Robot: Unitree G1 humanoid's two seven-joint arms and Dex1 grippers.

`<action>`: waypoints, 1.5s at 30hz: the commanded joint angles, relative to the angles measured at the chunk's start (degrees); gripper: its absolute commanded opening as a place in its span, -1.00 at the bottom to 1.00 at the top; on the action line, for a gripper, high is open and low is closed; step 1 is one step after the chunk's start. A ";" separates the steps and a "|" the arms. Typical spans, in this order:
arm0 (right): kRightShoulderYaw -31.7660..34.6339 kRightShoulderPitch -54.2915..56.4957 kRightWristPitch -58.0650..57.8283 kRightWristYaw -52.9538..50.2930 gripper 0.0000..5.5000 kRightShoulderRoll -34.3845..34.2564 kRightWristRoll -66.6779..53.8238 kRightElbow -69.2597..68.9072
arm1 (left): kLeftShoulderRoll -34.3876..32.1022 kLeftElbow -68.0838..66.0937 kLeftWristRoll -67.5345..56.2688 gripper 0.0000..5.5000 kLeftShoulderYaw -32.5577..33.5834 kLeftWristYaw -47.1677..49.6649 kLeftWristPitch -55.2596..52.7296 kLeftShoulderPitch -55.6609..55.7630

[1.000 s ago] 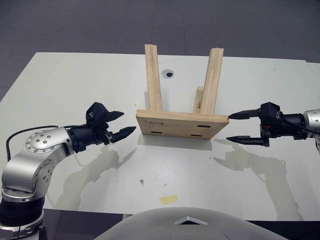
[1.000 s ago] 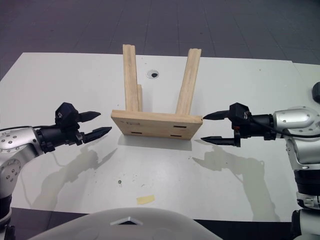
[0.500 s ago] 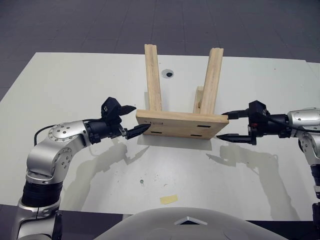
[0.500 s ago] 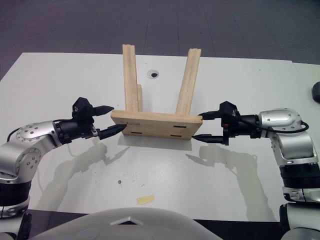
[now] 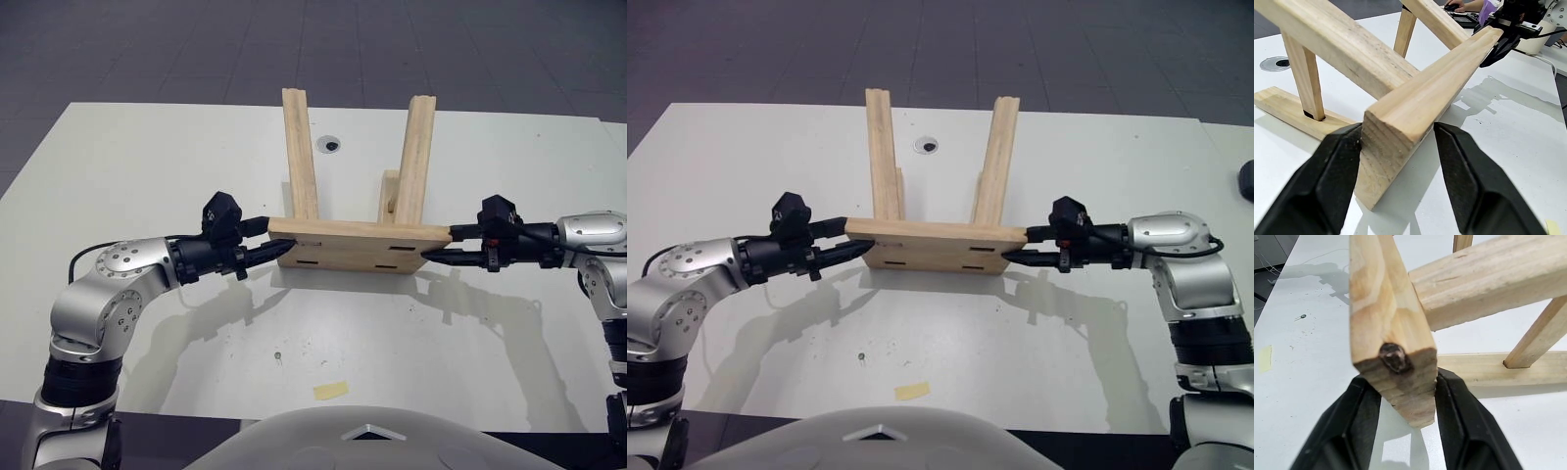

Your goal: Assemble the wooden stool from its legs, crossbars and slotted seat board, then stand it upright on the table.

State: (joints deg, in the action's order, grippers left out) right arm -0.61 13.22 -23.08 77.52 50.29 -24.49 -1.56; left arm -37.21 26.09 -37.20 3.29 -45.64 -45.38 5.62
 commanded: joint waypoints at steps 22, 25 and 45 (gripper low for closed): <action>37.36 59.20 -49.58 -74.53 -0.45 -37.10 -24.63 27.19 | 2.60 -42.34 -60.31 -0.24 14.96 55.97 -10.76 48.80; 40.44 60.60 -34.04 -88.79 -0.45 -40.26 -25.44 41.54 | 8.17 -63.30 -52.67 -0.24 19.30 63.84 -2.88 54.30; 34.80 56.57 -10.52 -90.00 0.26 -43.16 -21.54 67.65 | 10.39 -86.89 -26.01 0.28 18.15 41.10 6.81 59.82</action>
State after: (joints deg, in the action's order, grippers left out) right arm 35.26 75.32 -31.46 -12.72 8.66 -48.88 62.35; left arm -25.70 -65.60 -66.35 21.41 0.98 -38.97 65.45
